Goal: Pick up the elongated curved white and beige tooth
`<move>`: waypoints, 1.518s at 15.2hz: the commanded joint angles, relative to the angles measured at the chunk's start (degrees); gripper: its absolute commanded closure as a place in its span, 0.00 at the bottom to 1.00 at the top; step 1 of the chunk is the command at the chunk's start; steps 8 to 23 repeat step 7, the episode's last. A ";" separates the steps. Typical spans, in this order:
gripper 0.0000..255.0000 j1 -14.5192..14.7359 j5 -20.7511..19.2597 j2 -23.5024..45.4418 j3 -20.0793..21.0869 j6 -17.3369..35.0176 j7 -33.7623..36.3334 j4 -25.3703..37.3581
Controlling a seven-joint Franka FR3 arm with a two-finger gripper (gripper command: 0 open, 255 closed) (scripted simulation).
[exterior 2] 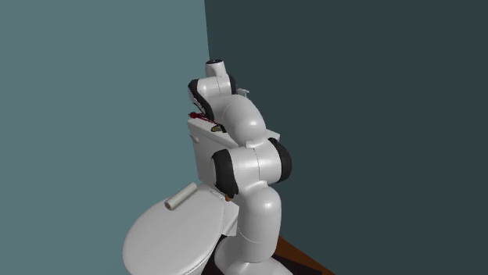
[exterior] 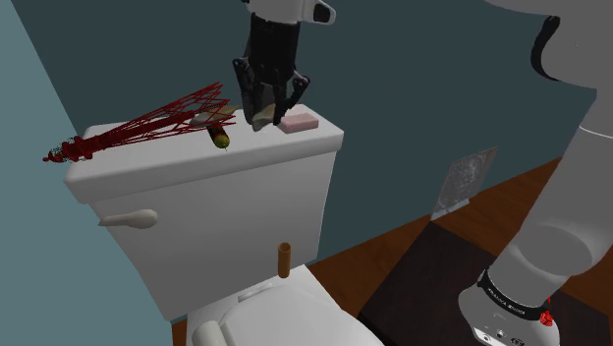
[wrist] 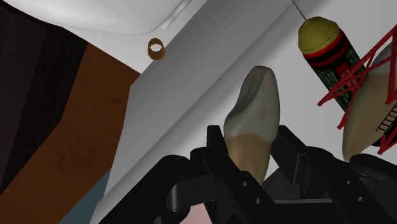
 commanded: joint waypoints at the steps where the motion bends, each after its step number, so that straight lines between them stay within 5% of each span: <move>1: 1.00 0.33 -0.44 0.55 0.08 -1.75 0.02 2.07; 5: 1.00 1.69 -2.07 2.46 0.34 -5.59 0.53 7.10; 23: 1.00 1.76 -2.14 2.54 0.34 -5.74 0.55 7.30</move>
